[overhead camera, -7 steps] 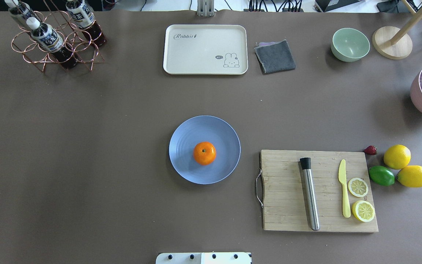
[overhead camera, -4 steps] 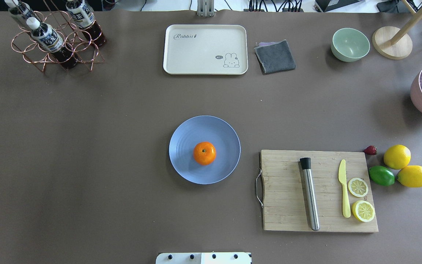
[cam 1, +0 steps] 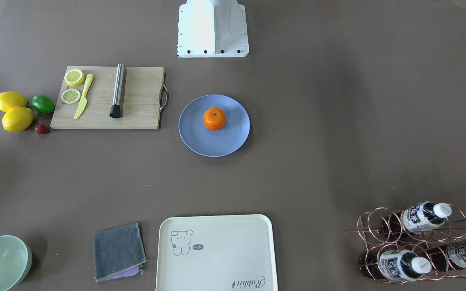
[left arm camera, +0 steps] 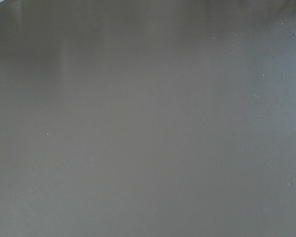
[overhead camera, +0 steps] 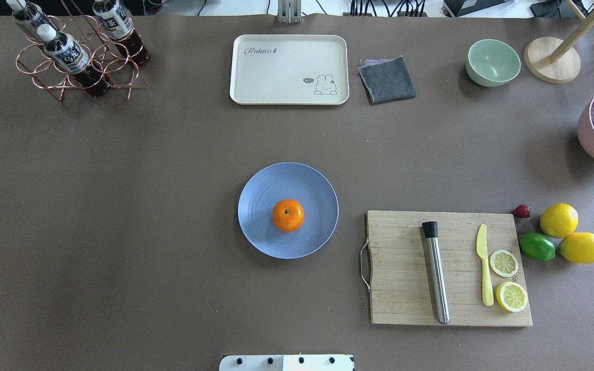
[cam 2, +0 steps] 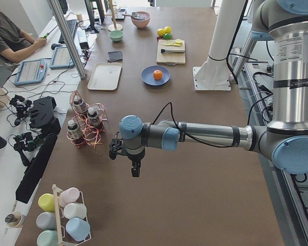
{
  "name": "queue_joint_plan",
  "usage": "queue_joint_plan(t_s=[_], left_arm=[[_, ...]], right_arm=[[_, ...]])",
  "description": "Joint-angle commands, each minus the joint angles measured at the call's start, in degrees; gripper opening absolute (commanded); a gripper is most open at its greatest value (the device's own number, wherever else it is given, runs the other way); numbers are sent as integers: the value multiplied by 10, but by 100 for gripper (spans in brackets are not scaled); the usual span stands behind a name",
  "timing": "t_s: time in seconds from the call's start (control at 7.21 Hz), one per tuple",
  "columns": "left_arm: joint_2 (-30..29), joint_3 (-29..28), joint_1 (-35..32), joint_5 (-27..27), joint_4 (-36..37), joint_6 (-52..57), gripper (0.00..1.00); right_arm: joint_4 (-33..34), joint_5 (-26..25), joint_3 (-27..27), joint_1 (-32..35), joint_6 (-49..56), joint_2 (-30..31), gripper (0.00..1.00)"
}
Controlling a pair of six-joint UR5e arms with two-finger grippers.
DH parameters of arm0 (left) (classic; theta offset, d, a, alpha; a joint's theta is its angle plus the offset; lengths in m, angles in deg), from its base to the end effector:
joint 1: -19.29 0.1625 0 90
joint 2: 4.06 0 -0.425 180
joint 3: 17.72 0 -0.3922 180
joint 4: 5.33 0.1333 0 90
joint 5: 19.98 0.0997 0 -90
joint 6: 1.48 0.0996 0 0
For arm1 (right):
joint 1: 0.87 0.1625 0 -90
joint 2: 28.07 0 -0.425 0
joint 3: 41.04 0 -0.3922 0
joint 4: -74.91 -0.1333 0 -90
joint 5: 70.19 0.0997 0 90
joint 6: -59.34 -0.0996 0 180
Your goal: Pick orange to plate
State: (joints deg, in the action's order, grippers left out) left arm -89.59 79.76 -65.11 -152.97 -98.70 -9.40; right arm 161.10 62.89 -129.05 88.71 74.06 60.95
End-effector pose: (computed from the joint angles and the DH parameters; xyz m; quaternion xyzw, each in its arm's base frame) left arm -0.0196 -0.4699 0.6269 0.0084 0.3694 0.0016 0.9292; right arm 0.0616 -0.5030 0.6621 0.0682 -0.3614 -0.1314 0.9206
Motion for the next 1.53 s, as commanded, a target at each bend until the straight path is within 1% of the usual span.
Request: queue_joint_plan(t_s=[0.0, 0.55, 0.83, 0.97, 1.11, 1.39], left_arm=[[-2, 3, 3, 11, 8, -1, 98], [3, 9, -2, 6, 6, -1, 98], [17, 17, -9, 5, 6, -1, 98], [23, 23, -9, 4, 2, 0, 98], [13, 28, -7, 3, 3, -5, 98], [0, 24, -7, 3, 6, -3, 98]], right_arm=[[0, 0, 21, -9, -1, -22, 100], [-2, 4, 14, -11, -1, -20, 100], [2, 18, 14, -19, -1, -19, 100], [2, 7, 16, -25, 0, -20, 100], [3, -10, 14, -30, -1, -20, 100], [5, -10, 9, -30, -1, -19, 100]])
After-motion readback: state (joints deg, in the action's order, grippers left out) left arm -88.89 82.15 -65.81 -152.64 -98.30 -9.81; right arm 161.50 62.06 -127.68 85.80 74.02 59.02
